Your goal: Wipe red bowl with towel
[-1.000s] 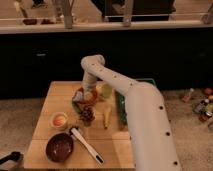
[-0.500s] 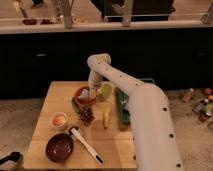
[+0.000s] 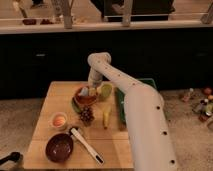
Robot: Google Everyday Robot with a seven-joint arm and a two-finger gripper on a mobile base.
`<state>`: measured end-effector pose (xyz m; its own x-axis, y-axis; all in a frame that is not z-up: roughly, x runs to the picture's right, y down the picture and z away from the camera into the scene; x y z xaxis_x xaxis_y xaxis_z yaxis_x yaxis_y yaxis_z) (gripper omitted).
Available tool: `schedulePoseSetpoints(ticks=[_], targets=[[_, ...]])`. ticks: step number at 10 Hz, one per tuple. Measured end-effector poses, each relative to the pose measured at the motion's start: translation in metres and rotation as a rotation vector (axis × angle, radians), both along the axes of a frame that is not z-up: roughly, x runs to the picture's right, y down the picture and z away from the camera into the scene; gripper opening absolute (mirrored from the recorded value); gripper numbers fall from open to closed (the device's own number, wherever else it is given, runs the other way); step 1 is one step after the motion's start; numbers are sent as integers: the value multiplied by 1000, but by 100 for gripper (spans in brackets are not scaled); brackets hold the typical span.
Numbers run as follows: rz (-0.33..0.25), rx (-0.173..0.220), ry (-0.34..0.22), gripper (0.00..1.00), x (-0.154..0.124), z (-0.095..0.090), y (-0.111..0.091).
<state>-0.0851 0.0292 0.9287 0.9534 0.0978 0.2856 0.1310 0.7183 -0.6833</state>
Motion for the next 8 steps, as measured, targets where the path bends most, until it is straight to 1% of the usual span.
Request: schedulePoseSetpoints(ticks=[1, 2, 3, 5, 6, 8], targets=[[-4, 0, -5, 0, -2, 4, -5], [-14, 0, -15, 0, -10, 11, -11], [-26, -4, -32, 0, -22, 14, -13], [-48, -23, -55, 0, -25, 14, -5], [-65, -36, -69, 0, -28, 12, 3], [-84, -53, -104, 0, -40, 6, 11]])
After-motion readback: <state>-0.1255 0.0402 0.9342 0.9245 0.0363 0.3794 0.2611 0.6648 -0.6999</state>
